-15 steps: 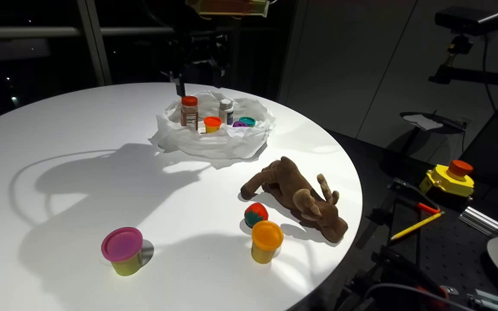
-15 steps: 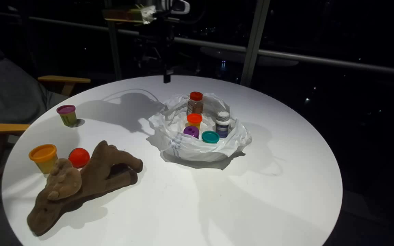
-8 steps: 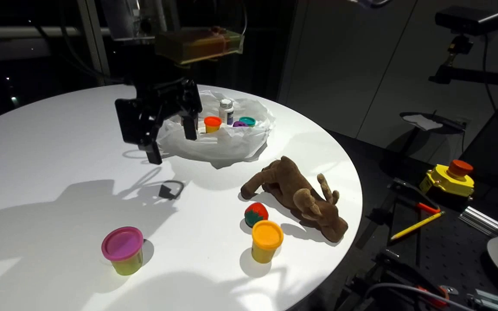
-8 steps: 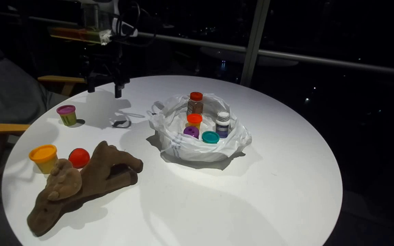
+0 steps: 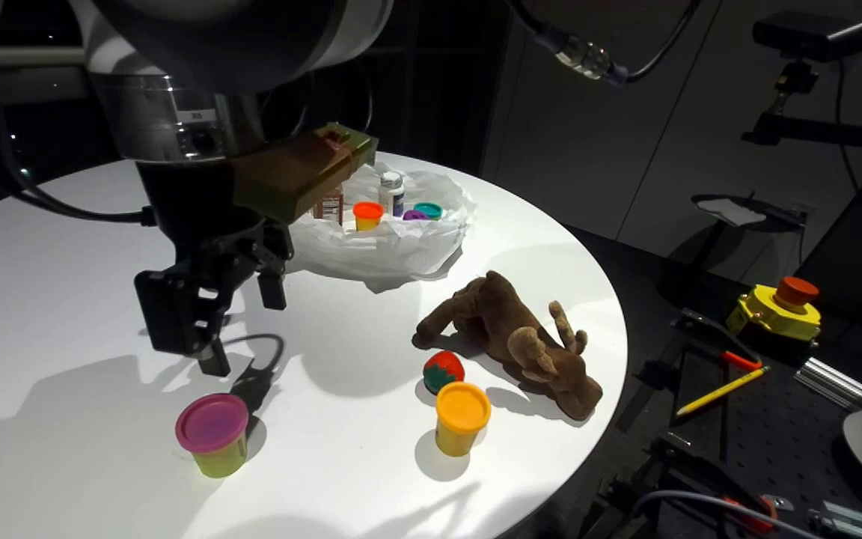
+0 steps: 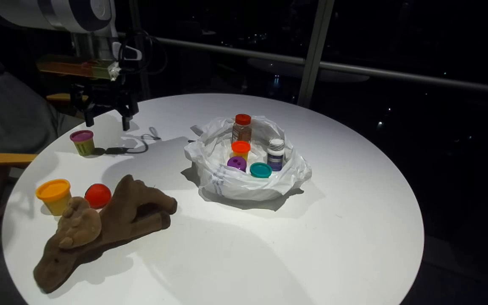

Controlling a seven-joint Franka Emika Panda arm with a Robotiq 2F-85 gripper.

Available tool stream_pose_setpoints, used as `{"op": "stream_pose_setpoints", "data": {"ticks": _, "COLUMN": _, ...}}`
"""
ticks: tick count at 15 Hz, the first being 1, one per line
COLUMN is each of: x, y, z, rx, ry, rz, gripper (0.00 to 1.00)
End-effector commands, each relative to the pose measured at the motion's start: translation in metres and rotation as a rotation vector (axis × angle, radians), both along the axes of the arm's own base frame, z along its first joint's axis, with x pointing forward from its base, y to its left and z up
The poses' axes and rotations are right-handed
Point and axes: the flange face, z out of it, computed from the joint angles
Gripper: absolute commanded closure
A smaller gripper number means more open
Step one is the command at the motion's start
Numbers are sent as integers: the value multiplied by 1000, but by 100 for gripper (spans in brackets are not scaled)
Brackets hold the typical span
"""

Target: Put the things on the table into the plastic bag

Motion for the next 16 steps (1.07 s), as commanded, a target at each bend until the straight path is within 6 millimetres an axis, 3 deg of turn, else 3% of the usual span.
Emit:
{"op": "stream_pose_setpoints", "data": {"ticks": 1, "x": -15, "y": 33, "z": 4, "rx": -4, "ry": -49, "rz": 76, "gripper": 0}}
{"op": "stream_pose_setpoints", "data": {"ticks": 7, "x": -39, "y": 66, "z": -8, "rx": -4, "ry": -22, "rz": 164, "gripper": 0}}
{"op": "stream_pose_setpoints", "data": {"ticks": 13, "x": -40, "y": 65, "z": -29, "rx": -18, "ry": 2, "rz": 167, "gripper": 0}}
{"op": "stream_pose_setpoints", "data": {"ticks": 14, "x": -40, "y": 65, "z": -31, "rx": -16, "ry": 5, "rz": 168, "gripper": 25}}
{"op": "stream_pose_setpoints", "data": {"ticks": 15, "x": -40, "y": 64, "z": -31, "rx": -13, "ry": 3, "rz": 168, "gripper": 25}}
{"op": "stream_pose_setpoints", "data": {"ticks": 16, "x": -40, "y": 65, "z": -31, "rx": -10, "ry": 3, "rz": 172, "gripper": 34}}
